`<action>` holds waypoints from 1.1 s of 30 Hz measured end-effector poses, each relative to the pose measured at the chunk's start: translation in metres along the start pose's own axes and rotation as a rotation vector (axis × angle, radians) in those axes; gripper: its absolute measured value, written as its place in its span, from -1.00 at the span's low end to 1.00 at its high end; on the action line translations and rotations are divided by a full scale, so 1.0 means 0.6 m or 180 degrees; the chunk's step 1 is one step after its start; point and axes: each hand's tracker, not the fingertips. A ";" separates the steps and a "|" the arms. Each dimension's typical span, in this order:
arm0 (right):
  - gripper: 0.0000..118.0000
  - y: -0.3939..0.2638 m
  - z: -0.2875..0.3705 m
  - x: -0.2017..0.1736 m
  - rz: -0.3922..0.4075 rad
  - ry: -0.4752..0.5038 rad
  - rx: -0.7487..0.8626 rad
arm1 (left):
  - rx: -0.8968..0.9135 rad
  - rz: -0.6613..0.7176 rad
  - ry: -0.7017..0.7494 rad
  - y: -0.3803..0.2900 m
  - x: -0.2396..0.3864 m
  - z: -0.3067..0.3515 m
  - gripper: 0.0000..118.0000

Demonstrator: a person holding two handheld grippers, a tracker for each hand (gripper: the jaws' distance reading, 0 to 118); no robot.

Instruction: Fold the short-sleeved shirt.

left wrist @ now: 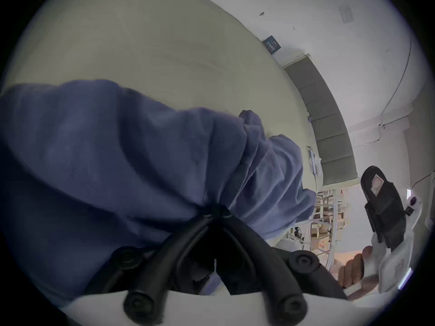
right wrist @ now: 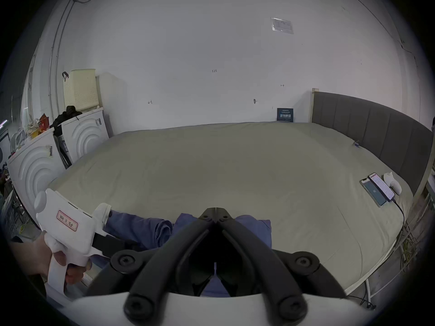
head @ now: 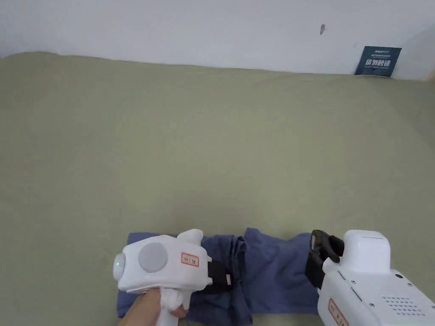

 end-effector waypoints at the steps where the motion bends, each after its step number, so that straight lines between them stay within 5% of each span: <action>1: -1.00 0.000 -0.001 0.000 0.0010 -0.0005 -0.0015 | 0.0017 -0.0001 0.0003 0.006 0.001 0.010 -0.99; 11: -1.00 0.006 -0.002 -0.017 0.0068 -0.0002 0.0150 | 0.0529 -0.0099 0.0105 0.024 -0.101 0.285 -0.99; 14: -1.00 0.007 0.001 -0.026 0.0140 -0.0066 0.0271 | 0.0496 0.0031 0.0322 0.020 -0.153 0.317 -0.99; 18: -1.00 0.006 0.007 -0.031 0.0199 -0.0160 0.0403 | 0.0403 0.0217 0.0037 0.017 -0.196 0.310 -0.90; 19: -1.00 0.008 0.007 -0.031 0.0198 -0.0170 0.0416 | 0.0386 0.0252 -0.0043 0.018 -0.203 0.306 -0.62; 20: -1.00 0.009 0.008 -0.031 0.0199 -0.0182 0.0435 | 0.0396 0.0264 -0.0120 0.019 -0.207 0.299 -0.04; 21: -1.00 0.010 0.008 -0.031 0.0199 -0.0205 0.0449 | 0.0382 0.0260 -0.0226 0.021 -0.211 0.292 0.84; 22: -1.00 0.011 0.008 -0.031 0.0198 -0.0215 0.0448 | 0.0365 0.0315 -0.0299 0.023 -0.215 0.281 1.00; 26: -1.00 0.013 0.004 -0.026 0.0177 -0.0249 0.0429 | 0.0328 0.0435 -0.0354 0.036 -0.213 0.230 0.81; 29: -1.00 0.013 0.004 -0.022 0.0167 -0.0265 0.0401 | 0.0200 0.0649 -0.0724 0.037 -0.231 0.194 0.05; 31: -1.00 0.014 0.010 -0.018 0.0152 -0.0273 0.0403 | 0.0262 0.0705 -0.0504 0.035 -0.230 0.174 -0.06; 33: -1.00 0.016 0.013 -0.015 0.0136 -0.0272 0.0390 | 0.0305 0.0782 -0.0372 0.034 -0.236 0.162 -0.74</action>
